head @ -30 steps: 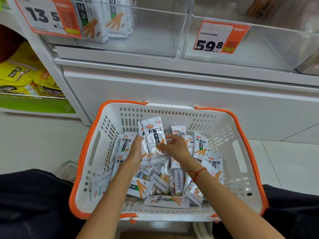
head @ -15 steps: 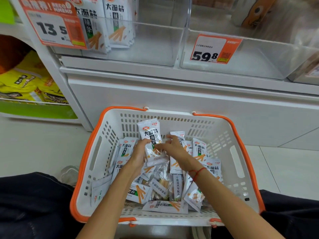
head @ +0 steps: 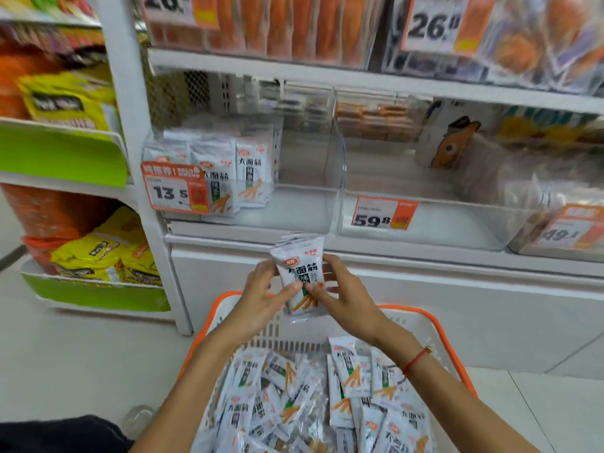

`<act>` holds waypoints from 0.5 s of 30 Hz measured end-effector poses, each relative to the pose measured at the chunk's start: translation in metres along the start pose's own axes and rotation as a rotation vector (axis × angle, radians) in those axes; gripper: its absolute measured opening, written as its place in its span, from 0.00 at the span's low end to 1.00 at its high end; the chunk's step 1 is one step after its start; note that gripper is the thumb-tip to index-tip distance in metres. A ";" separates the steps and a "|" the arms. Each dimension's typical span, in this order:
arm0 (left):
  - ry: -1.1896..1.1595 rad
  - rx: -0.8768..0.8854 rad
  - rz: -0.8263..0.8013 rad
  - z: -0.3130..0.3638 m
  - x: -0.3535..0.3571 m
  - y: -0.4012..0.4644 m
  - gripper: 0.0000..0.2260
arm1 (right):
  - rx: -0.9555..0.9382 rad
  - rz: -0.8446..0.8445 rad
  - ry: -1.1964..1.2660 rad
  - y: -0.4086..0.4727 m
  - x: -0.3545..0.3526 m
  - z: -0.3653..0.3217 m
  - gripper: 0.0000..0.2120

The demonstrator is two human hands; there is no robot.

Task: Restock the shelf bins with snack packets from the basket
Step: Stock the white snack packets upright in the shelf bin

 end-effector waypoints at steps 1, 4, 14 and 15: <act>0.042 0.029 -0.001 0.013 -0.006 0.003 0.13 | -0.047 0.038 -0.032 0.004 -0.008 -0.007 0.20; 0.168 0.096 -0.008 0.050 -0.025 0.010 0.16 | -0.199 0.122 -0.074 0.015 -0.028 -0.031 0.18; 0.547 0.698 0.323 0.152 -0.067 0.038 0.18 | -0.493 0.571 -0.412 0.083 -0.073 -0.094 0.18; 0.564 0.697 0.347 0.156 -0.070 0.046 0.18 | -0.482 0.565 -0.421 0.093 -0.075 -0.098 0.18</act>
Point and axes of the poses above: each hand's wrist, its own y-axis towards the middle knuckle, its own x-axis out of the palm, z = x × y, the point moved 2 cm from there along y, towards the middle knuckle, and after that the axes turned 14 degrees about -y, right-handed, at the moved point
